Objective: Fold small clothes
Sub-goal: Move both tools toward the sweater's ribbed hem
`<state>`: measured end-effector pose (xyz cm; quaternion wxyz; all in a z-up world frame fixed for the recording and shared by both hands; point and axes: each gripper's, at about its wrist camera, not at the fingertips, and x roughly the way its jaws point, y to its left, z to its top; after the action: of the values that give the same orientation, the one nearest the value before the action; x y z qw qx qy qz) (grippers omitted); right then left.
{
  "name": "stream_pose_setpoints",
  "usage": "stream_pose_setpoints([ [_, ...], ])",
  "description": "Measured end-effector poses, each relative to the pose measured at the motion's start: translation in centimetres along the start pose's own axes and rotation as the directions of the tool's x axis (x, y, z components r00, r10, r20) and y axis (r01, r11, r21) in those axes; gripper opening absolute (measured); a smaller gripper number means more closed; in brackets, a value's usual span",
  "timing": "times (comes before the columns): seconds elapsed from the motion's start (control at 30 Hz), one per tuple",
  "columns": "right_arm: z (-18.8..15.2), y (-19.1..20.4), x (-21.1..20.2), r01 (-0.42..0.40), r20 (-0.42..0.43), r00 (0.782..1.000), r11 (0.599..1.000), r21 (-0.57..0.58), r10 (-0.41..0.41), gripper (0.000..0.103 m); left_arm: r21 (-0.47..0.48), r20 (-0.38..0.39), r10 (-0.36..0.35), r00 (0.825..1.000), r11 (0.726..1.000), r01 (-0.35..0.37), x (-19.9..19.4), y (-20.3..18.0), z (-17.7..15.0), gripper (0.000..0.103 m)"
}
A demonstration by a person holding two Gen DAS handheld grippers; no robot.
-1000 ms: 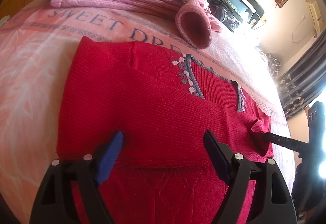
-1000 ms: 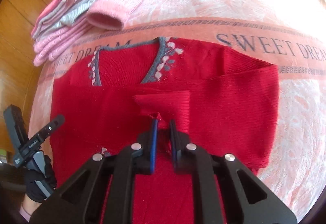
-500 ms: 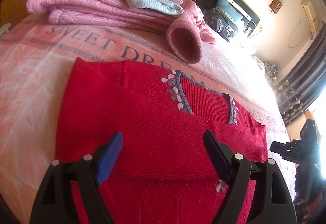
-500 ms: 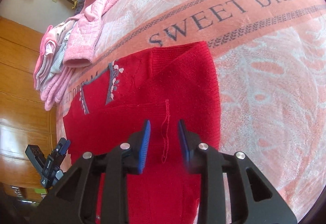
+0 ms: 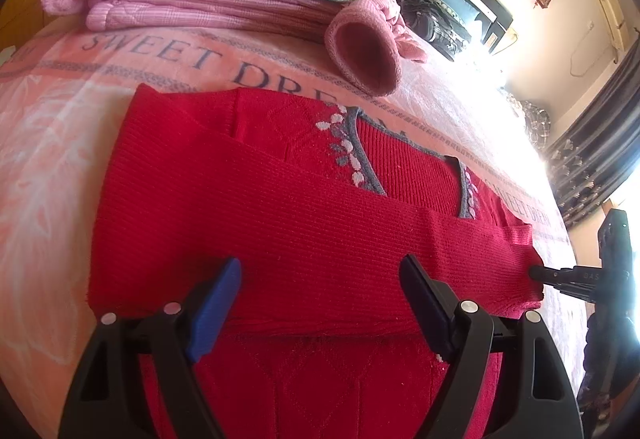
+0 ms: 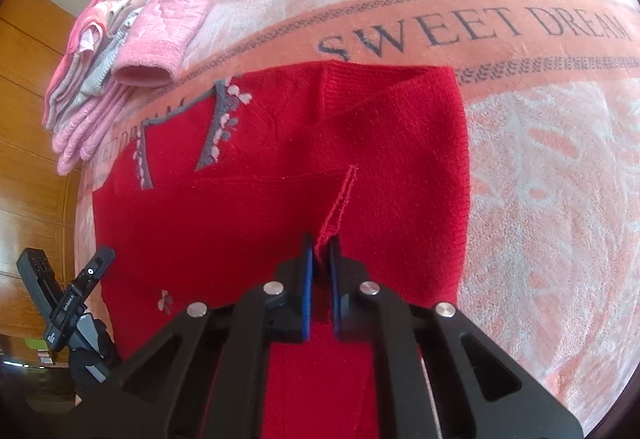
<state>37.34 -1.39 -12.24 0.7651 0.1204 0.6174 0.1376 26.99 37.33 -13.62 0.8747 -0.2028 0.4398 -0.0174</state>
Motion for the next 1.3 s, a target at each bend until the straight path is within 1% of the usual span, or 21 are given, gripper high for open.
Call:
stream_pose_setpoints([
  [0.03,-0.3,-0.3,0.6,0.022,-0.013,1.000,1.000,-0.003,-0.022,0.007,0.011,-0.001,0.003,1.000,1.000,-0.003,0.1,-0.1,-0.1,0.082],
  [0.13,-0.6,-0.6,1.3,0.022,-0.005,1.000,1.000,-0.009,-0.022,0.007,0.029,-0.004,0.017,1.000,0.999,-0.017,0.3,-0.4,-0.2,0.083],
  [0.17,-0.5,-0.6,1.1,0.012,-0.005,1.000,1.000,-0.005,-0.012,0.012,0.028,-0.005,0.018,1.000,0.999,-0.018,0.3,-0.4,-0.2,0.083],
  [0.2,-0.3,-0.5,0.7,-0.006,0.007,1.000,1.000,-0.001,0.006,0.014,0.027,-0.007,0.020,1.000,0.999,-0.020,0.3,-0.5,-0.2,0.083],
  [0.27,-0.4,-0.6,-0.9,-0.047,0.042,0.998,0.999,0.001,0.047,0.021,0.023,-0.019,0.017,1.000,1.000,-0.016,-0.1,-0.6,-0.2,0.083],
  [0.3,-0.6,-0.6,-1.7,-0.059,0.051,0.997,0.998,-0.002,0.059,0.022,0.025,-0.028,0.009,1.000,1.000,-0.008,-0.5,-0.6,-0.2,0.083],
  [0.37,-1.2,-0.6,-3.3,-0.064,0.061,0.996,0.998,-0.017,0.065,0.022,0.042,-0.047,-0.007,0.999,0.999,0.009,-1.8,-0.8,-0.5,0.083],
  [0.43,-2.5,-0.9,-5.0,-0.072,0.060,0.995,0.997,-0.034,0.074,0.025,0.084,-0.060,0.002,0.998,0.996,0.003,-3.7,-0.9,-1.0,0.083],
  [0.47,-3.4,-1.1,-5.7,-0.081,0.055,0.995,0.996,-0.037,0.083,0.028,0.109,-0.068,0.011,0.998,0.994,-0.003,-4.7,-0.9,-1.4,0.083],
  [0.53,-5.4,-1.6,-7.1,-0.093,0.032,0.995,0.994,-0.050,0.095,0.030,0.149,-0.095,0.038,0.995,0.989,-0.024,-6.7,-0.6,-2.4,0.084],
  [0.6,-7.5,-1.8,-8.4,-0.091,0.016,0.996,0.994,-0.064,0.092,0.035,0.175,-0.138,0.080,0.987,0.983,-0.055,-8.4,0.2,-3.9,0.084],
  [0.67,-9.4,-1.8,-9.5,-0.094,0.002,0.996,0.993,-0.077,0.095,0.039,0.177,-0.183,0.107,0.977,0.981,-0.074,-10.1,1.1,-5.5,0.084],
  [0.77,-12.2,-2.4,-11.6,-0.114,0.002,0.993,0.992,-0.055,0.114,0.044,0.114,-0.241,0.076,0.967,0.992,-0.050,-13.0,3.1,-8.3,0.083],
  [0.8,-13.0,-2.5,-12.0,-0.115,-0.005,0.993,0.992,-0.047,0.115,0.044,0.084,-0.261,0.071,0.963,0.995,-0.051,-13.9,3.9,-9.3,0.083],
  [0.87,-14.8,-2.2,-12.9,-0.092,-0.019,0.996,0.994,-0.059,0.091,0.045,0.031,-0.301,0.070,0.951,0.998,-0.063,-15.5,5.3,-11.1,0.083],
  [0.97,-18.1,-1.6,-14.4,-0.094,-0.030,0.995,0.992,-0.088,0.092,0.050,-0.013,-0.331,0.044,0.943,0.999,-0.051,-17.7,6.7,-14.2,0.083],
  [1.0,-19.3,-1.4,-14.8,-0.097,-0.036,0.995,0.990,-0.098,0.094,0.050,-0.019,-0.340,0.038,0.940,0.999,-0.047,-18.3,7.1,-15.2,0.083],
  [1.07,-21.7,-1.2,-15.0,-0.106,-0.058,0.993,0.987,-0.122,0.100,0.051,0.004,-0.359,0.053,0.932,0.998,-0.055,-18.9,7.5,-16.7,0.083],
  [1.13,-23.8,-1.2,-14.8,-0.084,-0.075,0.994,0.985,-0.149,0.073,0.051,0.030,-0.375,0.059,0.925,0.998,-0.052,-19.4,7.7,-18.0,0.083],
  [1.3,-28.2,-1.7,-13.7,-0.079,-0.113,0.992,0.982,-0.171,0.060,0.051,0.065,-0.428,0.012,0.904,0.998,0.017,-19.8,7.7,-20.8,0.083],
])
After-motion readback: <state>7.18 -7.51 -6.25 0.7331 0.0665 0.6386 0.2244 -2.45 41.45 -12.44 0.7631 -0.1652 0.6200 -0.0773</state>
